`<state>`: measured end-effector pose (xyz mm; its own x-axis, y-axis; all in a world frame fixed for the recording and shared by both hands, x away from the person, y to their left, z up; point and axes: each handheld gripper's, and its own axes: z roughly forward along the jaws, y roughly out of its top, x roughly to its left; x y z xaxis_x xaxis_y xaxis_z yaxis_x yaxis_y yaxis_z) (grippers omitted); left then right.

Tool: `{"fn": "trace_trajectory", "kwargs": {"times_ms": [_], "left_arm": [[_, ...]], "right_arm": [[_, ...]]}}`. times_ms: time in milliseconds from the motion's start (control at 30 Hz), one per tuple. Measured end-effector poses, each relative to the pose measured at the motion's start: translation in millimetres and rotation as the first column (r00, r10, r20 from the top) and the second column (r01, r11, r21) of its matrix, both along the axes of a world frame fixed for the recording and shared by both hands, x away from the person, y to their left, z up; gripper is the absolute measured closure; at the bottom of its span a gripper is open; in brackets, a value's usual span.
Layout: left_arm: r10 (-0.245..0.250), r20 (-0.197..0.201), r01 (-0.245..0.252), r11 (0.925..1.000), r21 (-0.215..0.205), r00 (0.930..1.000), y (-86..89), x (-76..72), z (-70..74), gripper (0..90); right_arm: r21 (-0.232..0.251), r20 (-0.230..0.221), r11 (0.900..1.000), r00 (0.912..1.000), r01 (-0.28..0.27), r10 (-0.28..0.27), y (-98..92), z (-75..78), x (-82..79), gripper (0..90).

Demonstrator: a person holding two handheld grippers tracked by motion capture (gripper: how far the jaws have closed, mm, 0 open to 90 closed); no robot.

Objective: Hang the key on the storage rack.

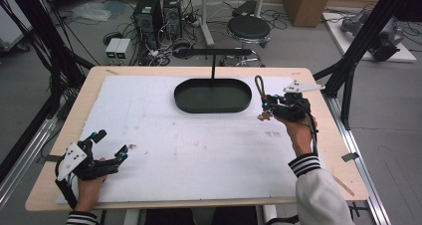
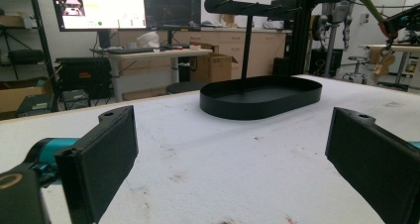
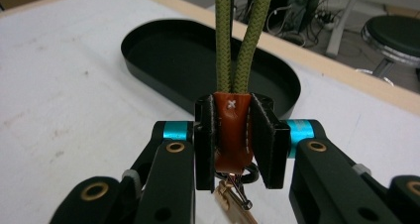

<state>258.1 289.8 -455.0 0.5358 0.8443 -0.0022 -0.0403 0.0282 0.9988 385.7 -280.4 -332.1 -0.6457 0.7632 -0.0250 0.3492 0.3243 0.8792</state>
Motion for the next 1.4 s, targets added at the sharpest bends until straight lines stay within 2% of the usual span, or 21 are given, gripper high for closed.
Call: {"fn": "trace_trajectory", "kwargs": {"times_ms": [133, 400, 667, 1100, 1167, 1400], "left_arm": [[0.000, 0.002, 0.000, 1.0000, 0.000, 1.0000, -0.2, -0.1, 0.0, 6.4], [0.000, 0.003, 0.000, 1.0000, -0.001, 1.0000, -0.4, -0.2, -0.1, 6.4], [0.000, 0.007, 0.000, 1.0000, 0.003, 1.0000, -0.5, -0.7, -0.1, 6.5], [-0.001, 0.008, 0.001, 1.0000, 0.003, 1.0000, -0.5, -0.7, -0.1, 6.5], [-0.001, 0.009, 0.001, 1.0000, 0.006, 1.0000, -0.8, -1.1, -0.1, 6.5], [-0.001, 0.008, 0.001, 1.0000, 0.003, 1.0000, -0.8, -0.9, -0.1, 6.5]], "right_arm": [[-0.016, 0.014, 1.000, 0.9998, 0.011, -0.011, 4.7, 5.2, 2.0, 73.0], [-0.002, 0.062, 1.000, 0.9976, 0.031, -0.031, 14.6, 17.6, 12.2, 73.1], [0.031, 0.107, 0.997, 0.9919, 0.066, -0.069, 26.0, 25.7, 33.6, 73.1], [0.035, 0.113, 0.993, 0.9863, 0.117, -0.120, 39.4, 28.7, 56.8, 73.1], [0.049, 0.119, 0.991, 0.9847, 0.122, -0.127, 42.1, 28.0, 61.7, 73.1], [0.051, 0.117, 0.988, 0.9816, 0.145, -0.150, 46.5, 24.2, 71.2, 73.1]]}}
